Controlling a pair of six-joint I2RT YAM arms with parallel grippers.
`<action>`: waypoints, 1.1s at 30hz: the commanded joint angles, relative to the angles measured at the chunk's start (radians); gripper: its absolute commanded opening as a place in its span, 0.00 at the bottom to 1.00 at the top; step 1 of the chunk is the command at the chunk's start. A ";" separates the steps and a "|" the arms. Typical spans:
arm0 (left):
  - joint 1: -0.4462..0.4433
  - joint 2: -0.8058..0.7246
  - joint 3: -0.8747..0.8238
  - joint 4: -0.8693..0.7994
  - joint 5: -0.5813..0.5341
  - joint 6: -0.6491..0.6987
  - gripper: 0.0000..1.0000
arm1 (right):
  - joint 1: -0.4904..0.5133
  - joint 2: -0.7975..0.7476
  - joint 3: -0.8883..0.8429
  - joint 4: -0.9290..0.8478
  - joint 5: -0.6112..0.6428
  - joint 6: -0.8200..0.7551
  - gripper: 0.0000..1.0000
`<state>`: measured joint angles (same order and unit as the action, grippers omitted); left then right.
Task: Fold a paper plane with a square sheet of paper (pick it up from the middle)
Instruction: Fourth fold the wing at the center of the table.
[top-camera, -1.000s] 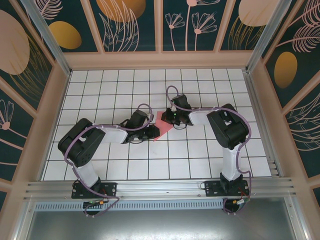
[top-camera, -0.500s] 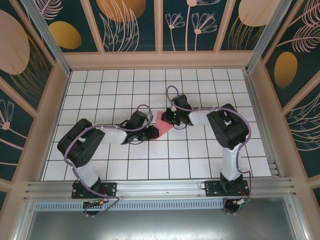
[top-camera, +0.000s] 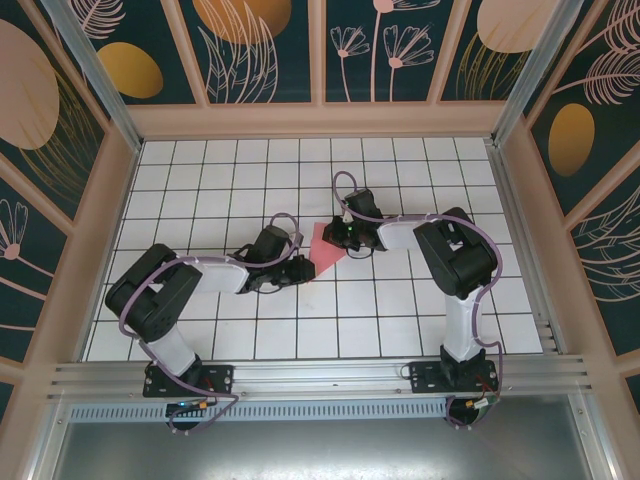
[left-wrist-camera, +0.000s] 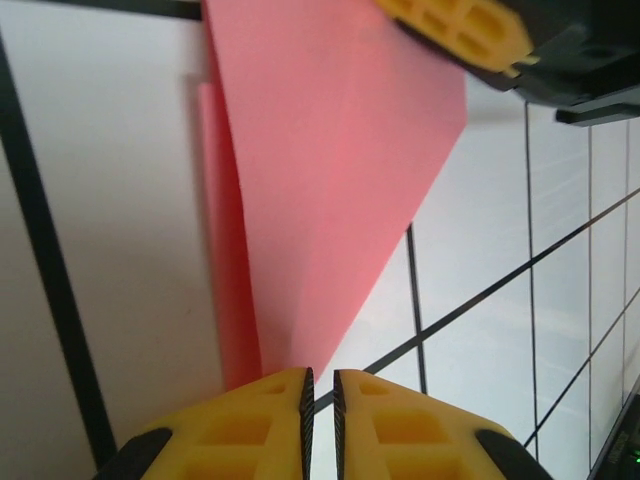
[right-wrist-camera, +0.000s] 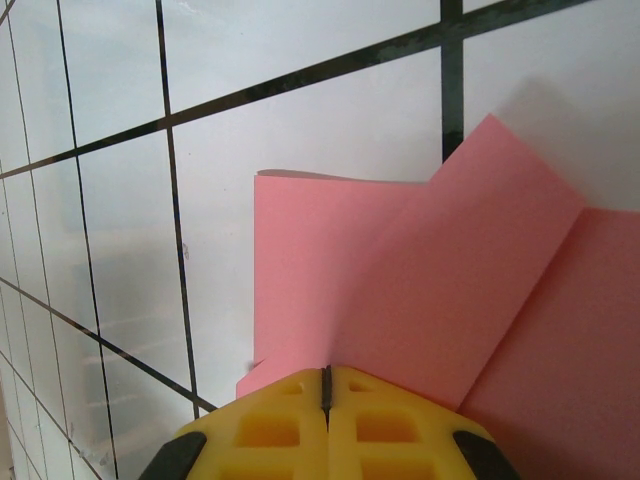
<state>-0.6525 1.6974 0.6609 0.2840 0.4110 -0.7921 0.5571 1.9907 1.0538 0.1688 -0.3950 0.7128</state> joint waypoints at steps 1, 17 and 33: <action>0.000 0.010 -0.012 -0.028 -0.009 -0.007 0.17 | -0.005 0.083 -0.021 -0.125 0.072 -0.008 0.00; 0.001 0.031 -0.021 -0.082 -0.066 0.007 0.17 | -0.004 0.093 -0.021 -0.133 0.073 -0.009 0.00; -0.002 -0.025 -0.033 -0.066 0.002 0.007 0.16 | -0.004 0.098 -0.027 -0.129 0.070 -0.004 0.00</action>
<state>-0.6529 1.6562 0.6418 0.2455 0.3965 -0.7906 0.5571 1.9934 1.0584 0.1612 -0.3958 0.7132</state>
